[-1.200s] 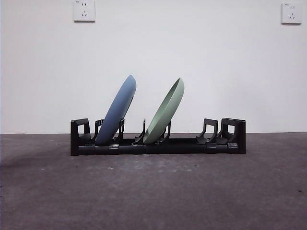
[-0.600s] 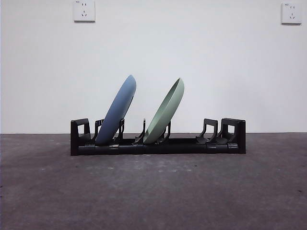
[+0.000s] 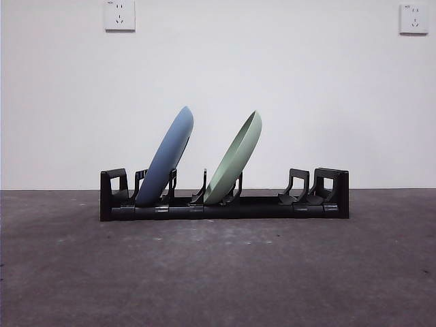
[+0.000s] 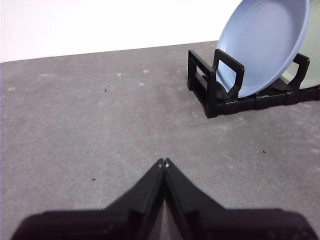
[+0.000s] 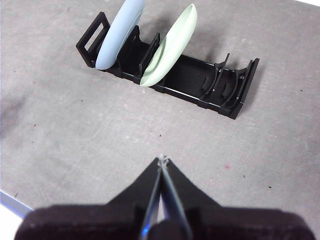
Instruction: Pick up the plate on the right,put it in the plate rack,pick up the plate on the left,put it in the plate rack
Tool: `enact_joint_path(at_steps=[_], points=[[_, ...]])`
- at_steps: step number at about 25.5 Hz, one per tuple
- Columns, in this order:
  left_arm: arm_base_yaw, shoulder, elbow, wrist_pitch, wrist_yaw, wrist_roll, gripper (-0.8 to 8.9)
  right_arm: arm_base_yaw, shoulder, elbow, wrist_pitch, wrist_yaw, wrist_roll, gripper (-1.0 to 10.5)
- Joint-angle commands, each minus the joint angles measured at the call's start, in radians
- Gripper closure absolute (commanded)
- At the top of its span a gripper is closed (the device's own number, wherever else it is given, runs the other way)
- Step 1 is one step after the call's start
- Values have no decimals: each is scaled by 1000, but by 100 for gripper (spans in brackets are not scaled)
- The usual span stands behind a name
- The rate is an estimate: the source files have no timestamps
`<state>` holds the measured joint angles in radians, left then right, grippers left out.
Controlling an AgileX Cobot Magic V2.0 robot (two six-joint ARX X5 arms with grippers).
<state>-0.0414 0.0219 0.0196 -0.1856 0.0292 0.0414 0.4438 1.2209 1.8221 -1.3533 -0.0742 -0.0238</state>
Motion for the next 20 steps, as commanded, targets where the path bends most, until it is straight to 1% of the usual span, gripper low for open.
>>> enact_joint_path(at_steps=[1,8,10,11,12,13,15,18,20], points=[[3,7,-9,8,-3,-8,817,1,1,-9,-23,5,-5,945],[3,40,-9,8,-2,-8,817,0,0,-9,-23,12,-7,945],[3,50,-9,8,-3,-8,817,-15,-32,-9,-22,58,-8,945],[3,53,-9,8,-2,-8,817,-27,-60,-9,-16,87,-37,945],[3,57,-9,8,-2,-8,817,-38,-100,-9,16,98,-43,945],[3,57,-9,8,-3,-8,817,-51,-147,-10,75,89,-35,945],[3,58,-9,8,-2,-8,817,-97,-250,-10,196,46,-29,945],[3,60,-9,8,-3,-8,817,-198,-396,-28,307,50,-34,945],[3,60,-9,8,-2,-8,817,-268,-497,-113,372,83,-44,945]])
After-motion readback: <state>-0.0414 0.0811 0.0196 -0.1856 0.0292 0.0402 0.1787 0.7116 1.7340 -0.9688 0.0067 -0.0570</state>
